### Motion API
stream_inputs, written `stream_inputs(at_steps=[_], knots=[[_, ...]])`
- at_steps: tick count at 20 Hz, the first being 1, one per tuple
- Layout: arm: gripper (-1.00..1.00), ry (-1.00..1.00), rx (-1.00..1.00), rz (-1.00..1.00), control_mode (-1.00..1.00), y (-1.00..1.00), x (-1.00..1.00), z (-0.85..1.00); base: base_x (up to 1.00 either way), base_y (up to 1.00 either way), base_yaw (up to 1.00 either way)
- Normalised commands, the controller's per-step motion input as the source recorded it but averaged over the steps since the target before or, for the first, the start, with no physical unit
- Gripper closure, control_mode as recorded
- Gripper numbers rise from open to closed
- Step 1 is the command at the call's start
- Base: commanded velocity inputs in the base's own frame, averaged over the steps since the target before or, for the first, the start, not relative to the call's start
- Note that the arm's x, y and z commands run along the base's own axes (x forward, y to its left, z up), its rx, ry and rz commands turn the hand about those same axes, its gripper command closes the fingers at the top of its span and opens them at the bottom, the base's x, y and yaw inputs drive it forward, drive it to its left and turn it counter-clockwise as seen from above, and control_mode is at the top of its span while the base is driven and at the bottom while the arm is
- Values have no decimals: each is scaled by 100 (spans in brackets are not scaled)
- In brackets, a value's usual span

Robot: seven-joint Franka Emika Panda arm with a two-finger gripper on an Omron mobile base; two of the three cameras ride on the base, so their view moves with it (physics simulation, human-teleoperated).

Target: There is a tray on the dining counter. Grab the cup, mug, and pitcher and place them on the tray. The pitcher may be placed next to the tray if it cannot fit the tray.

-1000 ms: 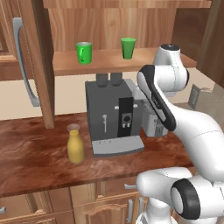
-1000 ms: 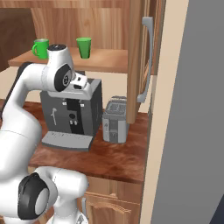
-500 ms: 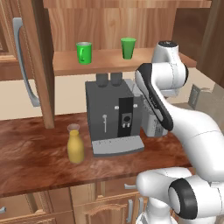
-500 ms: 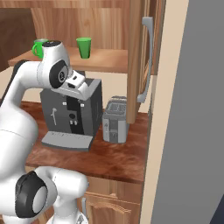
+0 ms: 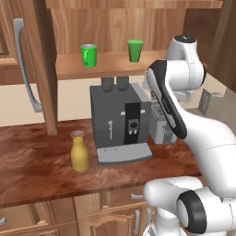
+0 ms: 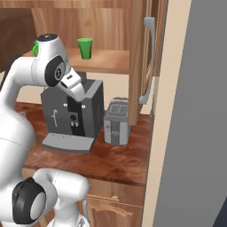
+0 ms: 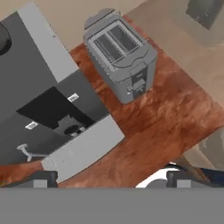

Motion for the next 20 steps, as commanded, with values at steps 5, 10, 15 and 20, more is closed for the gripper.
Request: stream_inputs(at_steps=[5, 10, 15, 20], knots=[[-100, -12, 20, -5, -100, -6, -20, 35, 0, 0, 0], [-100, -13, 22, -6, -100, -3, -13, 42, 0, 0, 0], [-100, -13, 20, -7, -100, 0, -10, 47, 0, 0, 0], [-100, -8, 18, -4, -100, -1, -2, 48, 0, 0, 0]])
